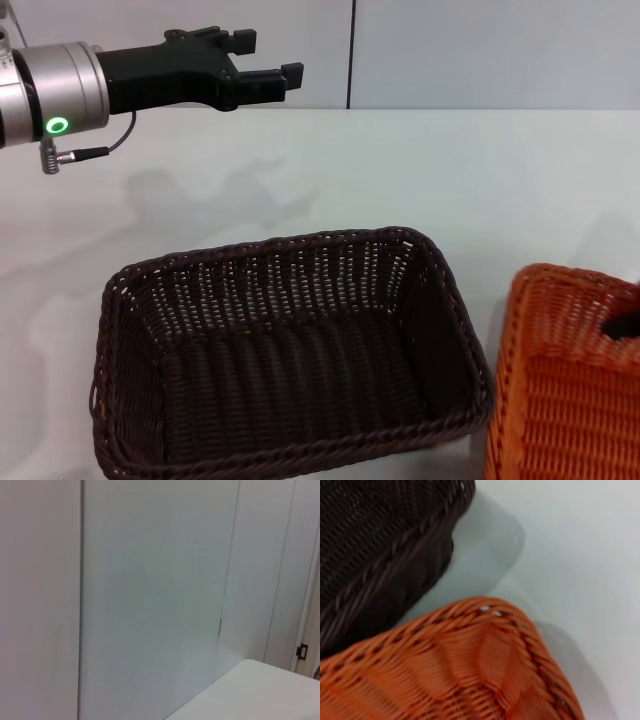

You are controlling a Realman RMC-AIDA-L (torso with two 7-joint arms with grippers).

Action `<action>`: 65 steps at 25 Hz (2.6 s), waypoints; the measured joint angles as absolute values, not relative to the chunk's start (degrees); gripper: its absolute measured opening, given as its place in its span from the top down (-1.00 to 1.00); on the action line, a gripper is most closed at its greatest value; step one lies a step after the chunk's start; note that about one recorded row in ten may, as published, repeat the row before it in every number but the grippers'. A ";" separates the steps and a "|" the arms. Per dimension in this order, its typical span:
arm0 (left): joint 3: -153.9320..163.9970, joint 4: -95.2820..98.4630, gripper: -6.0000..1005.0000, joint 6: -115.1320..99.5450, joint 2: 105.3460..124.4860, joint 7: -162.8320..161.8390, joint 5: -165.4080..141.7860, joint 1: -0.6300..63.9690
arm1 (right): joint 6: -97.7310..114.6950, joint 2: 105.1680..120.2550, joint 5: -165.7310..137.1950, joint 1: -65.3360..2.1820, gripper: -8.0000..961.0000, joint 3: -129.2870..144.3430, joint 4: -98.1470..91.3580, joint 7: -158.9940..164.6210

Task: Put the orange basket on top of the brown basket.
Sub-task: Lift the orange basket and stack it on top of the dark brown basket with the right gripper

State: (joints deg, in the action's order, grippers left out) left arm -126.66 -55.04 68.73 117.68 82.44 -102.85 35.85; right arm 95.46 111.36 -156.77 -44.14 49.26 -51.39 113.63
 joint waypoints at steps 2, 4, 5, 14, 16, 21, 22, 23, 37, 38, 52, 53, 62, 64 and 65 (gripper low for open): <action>-126.71 -54.96 -0.67 68.60 117.68 82.44 -102.70 35.92 | 97.13 110.62 -156.85 -43.06 0.44 48.72 -52.17 114.47; -126.71 -54.96 -0.67 68.60 117.68 82.44 -102.70 35.92 | 98.88 109.98 -157.01 -42.02 0.53 47.25 -53.32 114.71; -126.73 -54.67 -0.67 68.32 117.68 82.44 -102.67 36.13 | 99.82 109.59 -157.09 -41.53 0.54 46.18 -53.84 114.70; -126.73 -52.08 -0.67 65.61 117.76 82.50 -98.85 36.57 | 105.03 103.35 -157.31 -38.86 0.72 29.15 -53.26 110.66; -126.73 -51.75 -0.67 65.36 117.76 82.51 -97.92 36.58 | 106.49 100.83 -157.16 -38.27 0.74 21.67 -51.60 108.03; -126.73 -51.37 -0.67 65.14 117.77 82.52 -97.01 36.58 | 106.53 99.25 -156.65 -34.90 0.74 16.00 -54.24 106.35; -126.73 -51.37 -0.67 65.14 117.77 82.52 -97.01 36.58 | 106.53 99.25 -156.65 -34.90 0.74 16.00 -54.24 106.35; -126.73 -51.37 -0.67 65.14 117.77 82.52 -97.01 36.58 | 106.21 98.91 -156.63 -34.21 0.74 14.88 -54.97 106.27; -126.74 -48.09 -0.67 64.18 117.77 82.53 -90.47 36.04 | 100.24 97.88 -119.38 -23.85 0.74 -0.06 -43.20 107.81; -126.74 -47.59 -0.67 63.93 117.73 82.53 -90.40 36.04 | 100.24 97.77 -114.77 -23.08 0.74 0.12 -39.62 107.74; -126.36 -45.85 -0.66 62.22 116.98 83.15 -90.75 37.08 | 100.26 113.30 -101.36 -24.23 0.74 0.41 -30.96 102.75; -126.44 -45.80 -0.66 62.08 116.90 83.18 -90.75 37.13 | 99.99 114.23 -101.33 -24.26 0.74 0.50 -30.97 101.89; -127.45 -45.30 -0.65 57.36 117.31 85.39 -90.39 38.58 | 95.94 117.87 -101.66 -24.17 0.74 7.16 -25.66 94.75; -127.42 -45.17 -0.65 56.83 117.38 85.41 -90.47 38.84 | 95.13 118.07 -101.67 -24.22 0.74 9.05 -23.92 93.67; -127.42 -45.17 -0.65 56.83 117.38 85.41 -90.47 38.84 | 94.95 118.14 -101.68 -24.31 0.74 10.00 -23.13 93.23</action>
State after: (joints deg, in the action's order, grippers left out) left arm -127.42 -45.17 56.83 117.38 85.41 -90.47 38.84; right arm 94.95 118.14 -101.68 -24.31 10.00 -23.13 93.23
